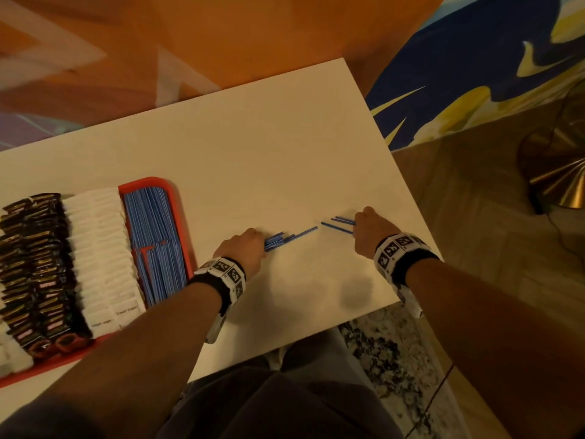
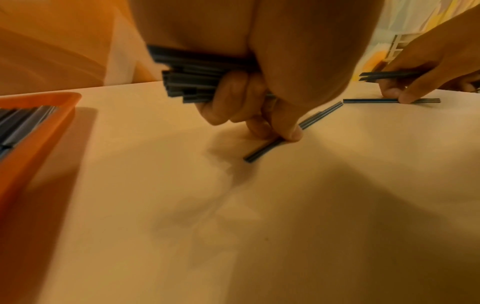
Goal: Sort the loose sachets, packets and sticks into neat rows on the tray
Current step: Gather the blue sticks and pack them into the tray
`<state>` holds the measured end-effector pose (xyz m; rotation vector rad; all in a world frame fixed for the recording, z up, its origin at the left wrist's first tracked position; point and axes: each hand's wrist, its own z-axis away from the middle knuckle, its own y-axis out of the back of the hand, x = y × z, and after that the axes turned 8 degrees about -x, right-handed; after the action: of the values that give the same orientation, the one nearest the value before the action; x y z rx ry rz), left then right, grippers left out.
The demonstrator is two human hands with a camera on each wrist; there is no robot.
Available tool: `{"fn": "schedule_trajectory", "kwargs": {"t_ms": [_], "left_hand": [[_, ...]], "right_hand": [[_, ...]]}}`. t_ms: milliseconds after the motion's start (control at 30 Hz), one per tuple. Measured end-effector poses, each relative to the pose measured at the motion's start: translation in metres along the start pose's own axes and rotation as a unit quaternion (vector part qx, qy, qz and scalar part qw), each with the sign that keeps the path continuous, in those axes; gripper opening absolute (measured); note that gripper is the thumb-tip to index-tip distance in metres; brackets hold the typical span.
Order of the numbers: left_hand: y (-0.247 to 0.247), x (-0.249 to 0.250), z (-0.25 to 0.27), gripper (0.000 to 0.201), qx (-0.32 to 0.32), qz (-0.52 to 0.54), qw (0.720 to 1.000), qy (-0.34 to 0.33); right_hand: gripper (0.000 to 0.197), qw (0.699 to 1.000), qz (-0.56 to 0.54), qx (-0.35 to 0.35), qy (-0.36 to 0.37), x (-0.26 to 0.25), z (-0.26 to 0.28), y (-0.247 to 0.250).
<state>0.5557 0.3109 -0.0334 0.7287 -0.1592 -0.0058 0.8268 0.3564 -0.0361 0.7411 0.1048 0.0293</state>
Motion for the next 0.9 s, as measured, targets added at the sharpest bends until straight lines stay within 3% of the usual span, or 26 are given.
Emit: {"fn": "schedule_trajectory", "kwargs": {"t_ms": [233,400,500,633,767,900], "left_hand": [[-0.001,0.002,0.006,0.03,-0.003,-0.047,0.999,-0.003],[0.001,0.002,0.01,0.033,0.001,-0.026,1.0,-0.001],[0.001,0.001,0.008,0.03,0.0,0.0,1.0,-0.001],[-0.002,-0.002,0.007,0.032,-0.002,0.045,0.999,-0.001],[-0.008,-0.017,0.009,0.033,-0.005,0.106,0.994,0.019],[-0.011,-0.031,0.014,0.029,0.023,0.182,0.982,0.037]], "right_hand": [[0.033,0.997,-0.065,0.006,0.027,-0.011,0.008,0.003],[0.008,0.987,-0.143,-0.01,0.072,-0.04,0.01,0.01],[0.003,0.981,-0.158,-0.007,0.112,-0.067,0.011,0.005],[0.03,0.987,-0.083,-0.021,0.139,-0.104,0.014,-0.016],[0.03,0.992,-0.025,-0.033,0.117,-0.121,0.018,-0.034],[0.034,0.994,-0.033,-0.034,0.1,-0.125,0.024,-0.038]]}}
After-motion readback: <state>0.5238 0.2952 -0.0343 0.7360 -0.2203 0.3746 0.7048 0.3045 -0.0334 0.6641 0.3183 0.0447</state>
